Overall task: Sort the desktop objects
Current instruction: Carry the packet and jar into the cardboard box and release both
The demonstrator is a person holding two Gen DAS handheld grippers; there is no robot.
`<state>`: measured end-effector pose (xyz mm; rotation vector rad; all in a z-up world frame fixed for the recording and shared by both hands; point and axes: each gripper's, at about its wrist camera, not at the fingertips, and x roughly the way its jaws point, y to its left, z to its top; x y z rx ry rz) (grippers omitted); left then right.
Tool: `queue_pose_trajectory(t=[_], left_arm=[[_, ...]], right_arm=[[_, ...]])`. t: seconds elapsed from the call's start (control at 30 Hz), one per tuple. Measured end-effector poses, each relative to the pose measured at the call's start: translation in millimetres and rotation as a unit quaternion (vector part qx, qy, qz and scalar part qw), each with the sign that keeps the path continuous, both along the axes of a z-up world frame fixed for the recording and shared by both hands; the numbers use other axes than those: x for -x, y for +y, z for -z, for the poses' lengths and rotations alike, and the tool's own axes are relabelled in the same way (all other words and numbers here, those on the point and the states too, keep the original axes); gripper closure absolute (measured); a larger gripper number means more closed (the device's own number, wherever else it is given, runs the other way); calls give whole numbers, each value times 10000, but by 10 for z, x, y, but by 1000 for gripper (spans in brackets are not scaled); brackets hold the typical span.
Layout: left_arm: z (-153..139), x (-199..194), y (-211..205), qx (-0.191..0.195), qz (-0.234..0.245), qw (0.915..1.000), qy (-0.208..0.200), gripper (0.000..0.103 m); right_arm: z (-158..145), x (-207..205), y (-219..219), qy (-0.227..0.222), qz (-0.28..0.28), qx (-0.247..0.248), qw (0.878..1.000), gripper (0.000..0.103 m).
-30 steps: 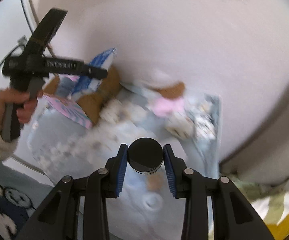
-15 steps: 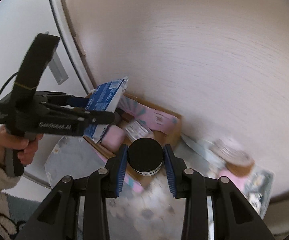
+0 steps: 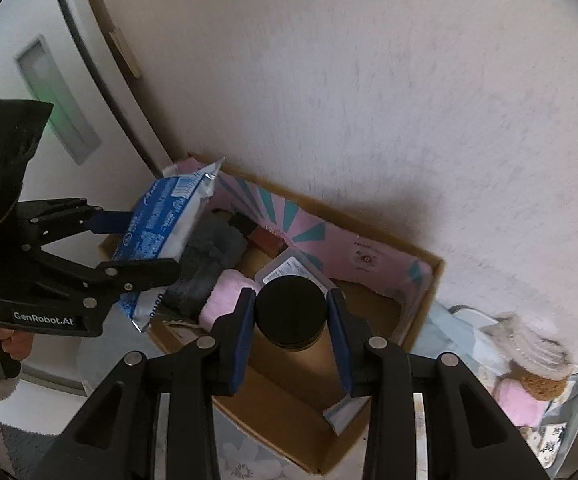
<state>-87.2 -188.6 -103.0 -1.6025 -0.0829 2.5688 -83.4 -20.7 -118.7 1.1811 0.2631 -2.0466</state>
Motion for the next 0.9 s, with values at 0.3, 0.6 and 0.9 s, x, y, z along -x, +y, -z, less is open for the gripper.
queue_pose_trajectory(t=[0.3, 0.6, 0.9], left_arm=[[208, 87, -99, -48, 55, 9998, -193, 38], [304, 121, -92, 42, 35, 9992, -389, 38], [288, 100, -76, 198, -108, 9988, -440, 1]], right_arm=[[218, 19, -104, -255, 58, -197, 9995, 70], [342, 67, -189, -449, 212, -405, 9979, 69], [325, 35, -12, -534, 618, -180, 9965, 19]])
